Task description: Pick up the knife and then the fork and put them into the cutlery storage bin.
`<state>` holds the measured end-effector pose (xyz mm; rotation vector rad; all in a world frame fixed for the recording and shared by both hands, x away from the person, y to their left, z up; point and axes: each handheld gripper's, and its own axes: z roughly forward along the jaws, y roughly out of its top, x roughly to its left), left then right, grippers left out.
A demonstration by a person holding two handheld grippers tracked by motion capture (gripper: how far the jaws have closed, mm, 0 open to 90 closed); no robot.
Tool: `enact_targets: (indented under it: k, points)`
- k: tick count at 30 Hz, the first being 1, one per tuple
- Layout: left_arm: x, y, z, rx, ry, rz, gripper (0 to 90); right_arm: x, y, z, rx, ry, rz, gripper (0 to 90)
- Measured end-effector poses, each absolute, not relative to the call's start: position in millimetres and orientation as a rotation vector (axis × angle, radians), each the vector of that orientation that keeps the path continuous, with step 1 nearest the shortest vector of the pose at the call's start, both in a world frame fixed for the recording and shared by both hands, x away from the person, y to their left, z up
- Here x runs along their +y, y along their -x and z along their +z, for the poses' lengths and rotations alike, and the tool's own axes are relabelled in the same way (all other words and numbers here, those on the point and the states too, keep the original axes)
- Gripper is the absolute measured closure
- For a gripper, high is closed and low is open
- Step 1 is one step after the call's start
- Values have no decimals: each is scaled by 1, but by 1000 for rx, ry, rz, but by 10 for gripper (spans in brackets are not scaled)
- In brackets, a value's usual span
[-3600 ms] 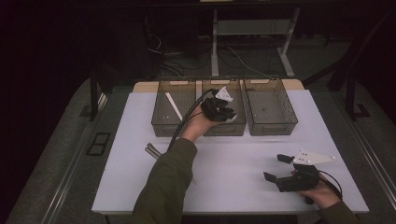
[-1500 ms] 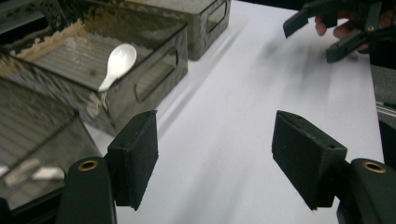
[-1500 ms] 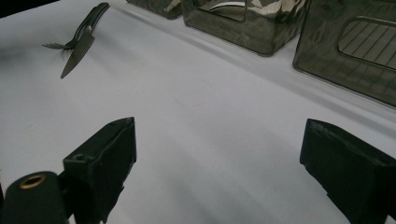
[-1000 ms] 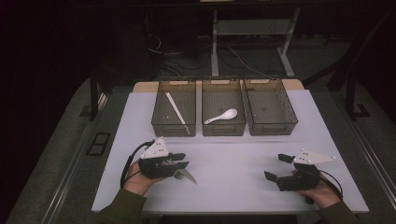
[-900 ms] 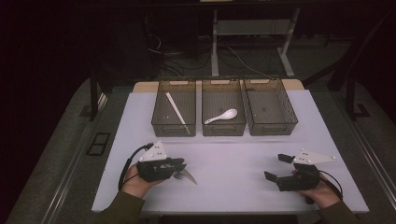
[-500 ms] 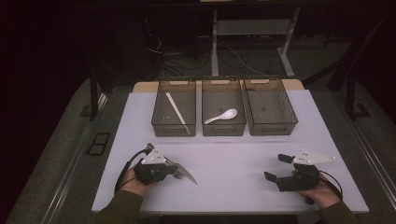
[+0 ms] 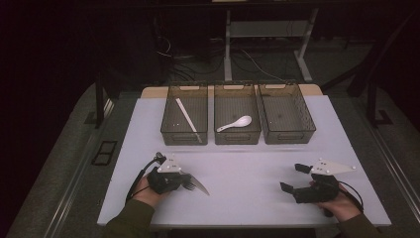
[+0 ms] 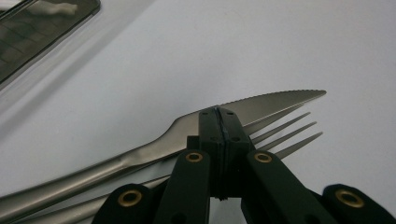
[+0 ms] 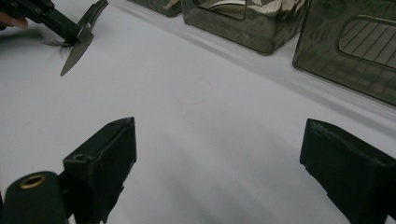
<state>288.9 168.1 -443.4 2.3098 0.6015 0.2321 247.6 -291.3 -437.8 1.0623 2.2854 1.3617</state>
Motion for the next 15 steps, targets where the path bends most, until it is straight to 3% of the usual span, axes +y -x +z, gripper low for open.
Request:
enact_targets:
  k: [15]
  points:
    - [154, -300, -446, 574, -2306, 255, 890, -291, -248, -438, 2286, -1062, 1361, 108]
